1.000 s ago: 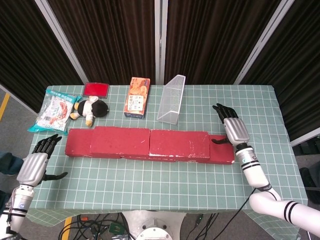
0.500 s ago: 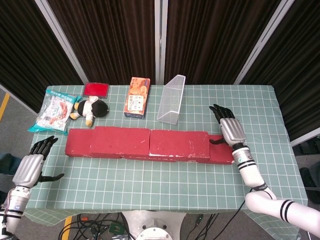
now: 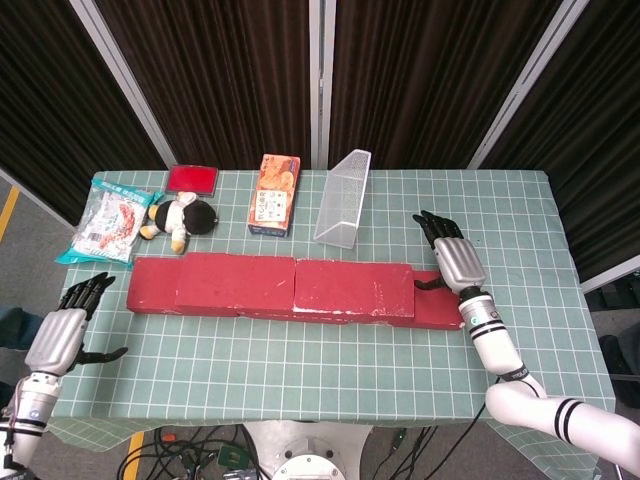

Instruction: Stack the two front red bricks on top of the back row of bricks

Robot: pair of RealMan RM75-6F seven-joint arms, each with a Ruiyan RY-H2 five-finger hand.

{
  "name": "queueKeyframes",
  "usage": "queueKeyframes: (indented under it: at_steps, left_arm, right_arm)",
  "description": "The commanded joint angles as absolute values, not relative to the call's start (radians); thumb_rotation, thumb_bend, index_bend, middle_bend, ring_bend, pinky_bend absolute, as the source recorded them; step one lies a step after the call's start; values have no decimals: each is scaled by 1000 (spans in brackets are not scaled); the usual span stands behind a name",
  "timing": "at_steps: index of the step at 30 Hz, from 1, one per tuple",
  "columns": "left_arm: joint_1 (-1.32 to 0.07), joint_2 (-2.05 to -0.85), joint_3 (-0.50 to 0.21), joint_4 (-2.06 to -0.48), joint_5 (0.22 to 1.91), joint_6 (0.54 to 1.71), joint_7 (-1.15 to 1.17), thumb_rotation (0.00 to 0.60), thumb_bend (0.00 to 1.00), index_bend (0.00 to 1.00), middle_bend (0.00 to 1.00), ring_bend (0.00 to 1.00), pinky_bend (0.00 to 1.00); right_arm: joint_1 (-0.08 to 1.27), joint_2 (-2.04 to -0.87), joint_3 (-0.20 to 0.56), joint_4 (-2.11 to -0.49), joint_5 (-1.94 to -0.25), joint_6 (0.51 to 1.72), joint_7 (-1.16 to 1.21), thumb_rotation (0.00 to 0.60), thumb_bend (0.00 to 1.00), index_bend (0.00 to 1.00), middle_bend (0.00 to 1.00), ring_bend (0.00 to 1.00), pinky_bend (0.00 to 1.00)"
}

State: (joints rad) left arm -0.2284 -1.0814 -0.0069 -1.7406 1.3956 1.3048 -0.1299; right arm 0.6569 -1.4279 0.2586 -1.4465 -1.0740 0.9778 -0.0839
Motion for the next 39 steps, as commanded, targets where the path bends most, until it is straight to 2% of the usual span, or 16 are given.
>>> queueKeyframes:
  at_steps: [1,13,20,24,27,33,39]
  left_arm:
    - [-226,-1082,-9,-1739,1395,1304,-134,600,11,0,0,0,0]
    - [-217,-1075,-14,-1744,1395,1299,-125,600,11,0,0,0,0]
    - [-192,-1054,-4,-1750,1406,1326,-103,600,11,0,0,0,0]
    - [-169,-1062,3,-1742,1435,1371,-70,600,8,0,0,0,0]
    - [-143,-1083,6,-1720,1459,1427,-24,600,1,0,0,0,0]
    - [-80,-1119,13,-1680,1487,1540,78,600,0,0,0,0,0]
    - [-39,-1132,26,-1649,1493,1578,115,600,0,0,0,0,0]
  right_arm:
    - [655,-1426,259,-1449,-1073,979,-81,600,19,0,0,0,0]
    - [627,-1362,257,-1501,-1101,1010,-70,600,18,0,0,0,0]
    - [515,-1145,199,-1670,-1193,1097,-68,600,7,0,0,0,0]
    - [410,-1016,131,-1751,-1275,1192,-72,600,0,0,0,0,0]
    - [331,-972,74,-1760,-1333,1266,-70,600,0,0,0,0,0]
    - [199,-1015,-18,-1649,-1399,1371,-35,600,0,0,0,0,0]
    - [116,-1111,-46,-1517,-1447,1458,13,600,0,0,0,0,0]
